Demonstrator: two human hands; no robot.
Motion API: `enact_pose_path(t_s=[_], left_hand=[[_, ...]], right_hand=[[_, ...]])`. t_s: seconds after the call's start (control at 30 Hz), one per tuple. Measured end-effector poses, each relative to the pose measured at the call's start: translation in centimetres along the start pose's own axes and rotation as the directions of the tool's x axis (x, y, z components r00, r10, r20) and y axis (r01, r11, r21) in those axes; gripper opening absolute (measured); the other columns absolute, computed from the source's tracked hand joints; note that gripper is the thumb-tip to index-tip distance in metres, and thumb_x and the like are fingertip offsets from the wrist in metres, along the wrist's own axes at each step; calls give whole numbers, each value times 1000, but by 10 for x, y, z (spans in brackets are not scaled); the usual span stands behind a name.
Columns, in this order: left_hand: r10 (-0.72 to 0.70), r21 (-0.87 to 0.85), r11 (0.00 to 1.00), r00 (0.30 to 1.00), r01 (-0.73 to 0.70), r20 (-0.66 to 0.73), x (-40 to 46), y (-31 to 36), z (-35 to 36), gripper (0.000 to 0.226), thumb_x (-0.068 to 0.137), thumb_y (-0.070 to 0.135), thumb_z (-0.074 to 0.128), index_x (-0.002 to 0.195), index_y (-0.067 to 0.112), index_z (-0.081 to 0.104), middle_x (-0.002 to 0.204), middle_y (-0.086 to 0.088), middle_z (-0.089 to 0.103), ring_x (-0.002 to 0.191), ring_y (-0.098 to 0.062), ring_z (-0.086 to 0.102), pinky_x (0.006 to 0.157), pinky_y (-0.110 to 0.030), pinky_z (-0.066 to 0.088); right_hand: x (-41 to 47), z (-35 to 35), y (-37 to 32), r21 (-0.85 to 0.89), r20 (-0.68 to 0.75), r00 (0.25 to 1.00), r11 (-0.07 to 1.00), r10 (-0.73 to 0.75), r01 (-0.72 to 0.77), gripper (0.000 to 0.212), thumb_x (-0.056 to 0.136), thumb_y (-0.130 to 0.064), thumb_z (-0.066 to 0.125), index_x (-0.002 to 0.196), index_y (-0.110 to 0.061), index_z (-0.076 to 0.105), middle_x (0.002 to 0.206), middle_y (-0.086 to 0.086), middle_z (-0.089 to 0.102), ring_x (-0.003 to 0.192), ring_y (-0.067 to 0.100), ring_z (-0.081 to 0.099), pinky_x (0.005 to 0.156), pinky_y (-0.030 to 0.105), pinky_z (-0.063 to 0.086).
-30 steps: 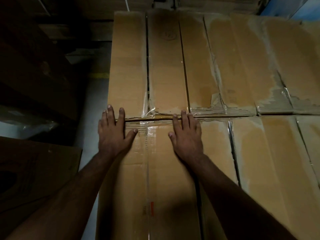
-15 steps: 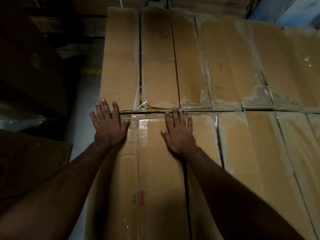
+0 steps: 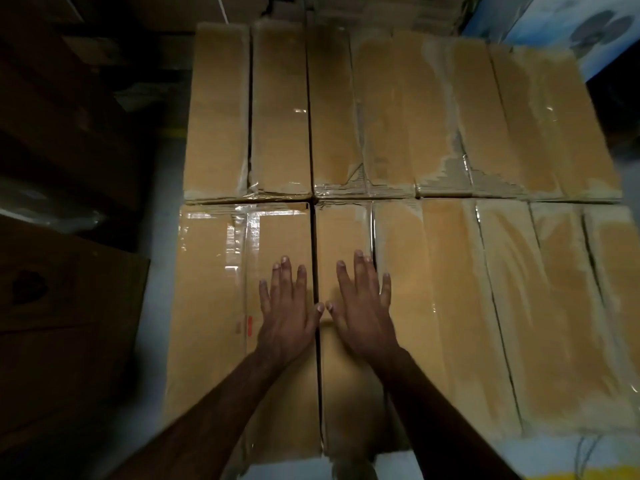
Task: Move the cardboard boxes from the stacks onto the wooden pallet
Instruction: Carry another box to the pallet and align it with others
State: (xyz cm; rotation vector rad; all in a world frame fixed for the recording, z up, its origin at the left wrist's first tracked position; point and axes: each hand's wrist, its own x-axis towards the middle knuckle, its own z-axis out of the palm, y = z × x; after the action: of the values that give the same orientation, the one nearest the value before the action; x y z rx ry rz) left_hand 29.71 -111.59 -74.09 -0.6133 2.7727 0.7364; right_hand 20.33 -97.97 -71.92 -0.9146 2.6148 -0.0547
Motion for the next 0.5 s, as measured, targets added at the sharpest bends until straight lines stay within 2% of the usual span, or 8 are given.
enact_pose_path(t_s=[0.07,0.13,0.17,0.23,0.3,0.33,0.4,0.5], left_hand=[[36,-24,999,999,-36,-28,-19,23,-27,74,100,38,40,159,9,6,163,-16,-15,154,-33,-2,123,-56,11],[40,-76,996,998,-43,-38,-36,45,-58,81,95,11,55,160,13,7,166,-14,-13,153,-32,14,117,-48,33],[21,-90,996,998,-27,-58,-42,54,-71,86,91,-1,57,160,16,8,167,-11,-9,150,-30,24,110,-43,43],[-33,-112,993,992,19,-125,-58,78,-105,86,87,-14,51,159,20,19,167,-7,15,143,-26,38,104,-39,49],[-113,-170,982,970,77,-214,-74,100,-136,68,92,-12,46,152,19,37,152,-7,47,132,-23,53,102,-38,50],[-160,-185,976,954,114,-254,-82,109,-150,57,95,-7,46,147,17,45,143,-7,57,124,-22,59,98,-37,51],[-219,-167,971,924,173,-314,-99,126,-175,39,102,8,48,139,16,55,132,-7,65,115,-22,64,92,-37,53],[-178,-96,983,937,156,-300,-132,153,-200,35,102,25,54,135,18,59,126,-6,69,110,-23,66,89,-37,55]], right_hand=[[-21,-31,5,82,-9,1000,996,-22,22,76,99,-52,39,158,-23,1,165,10,-16,153,29,-9,121,55,2],[-42,-61,10,165,-33,998,984,-57,61,72,99,-45,45,158,-21,12,166,12,-5,153,30,7,121,53,16],[-50,-73,12,197,-51,996,977,-68,76,70,99,-41,48,157,-19,17,166,13,1,151,31,15,119,52,24],[-75,-109,23,251,-90,993,963,-80,100,67,97,-36,53,156,-16,26,165,15,11,147,32,27,113,48,36],[-98,-141,34,286,-125,989,952,-80,113,64,97,-33,55,153,-14,31,163,16,18,141,32,37,106,45,41],[-109,-155,39,297,-136,987,947,-85,122,63,97,-32,55,152,-13,33,162,16,21,139,32,39,105,44,42],[-132,-182,49,298,-145,982,941,-120,159,61,96,-31,55,151,-13,35,160,16,24,135,34,43,102,45,44],[-165,-215,60,276,-161,973,938,-168,207,61,95,-31,56,150,-16,35,160,14,24,134,35,44,100,46,45]])
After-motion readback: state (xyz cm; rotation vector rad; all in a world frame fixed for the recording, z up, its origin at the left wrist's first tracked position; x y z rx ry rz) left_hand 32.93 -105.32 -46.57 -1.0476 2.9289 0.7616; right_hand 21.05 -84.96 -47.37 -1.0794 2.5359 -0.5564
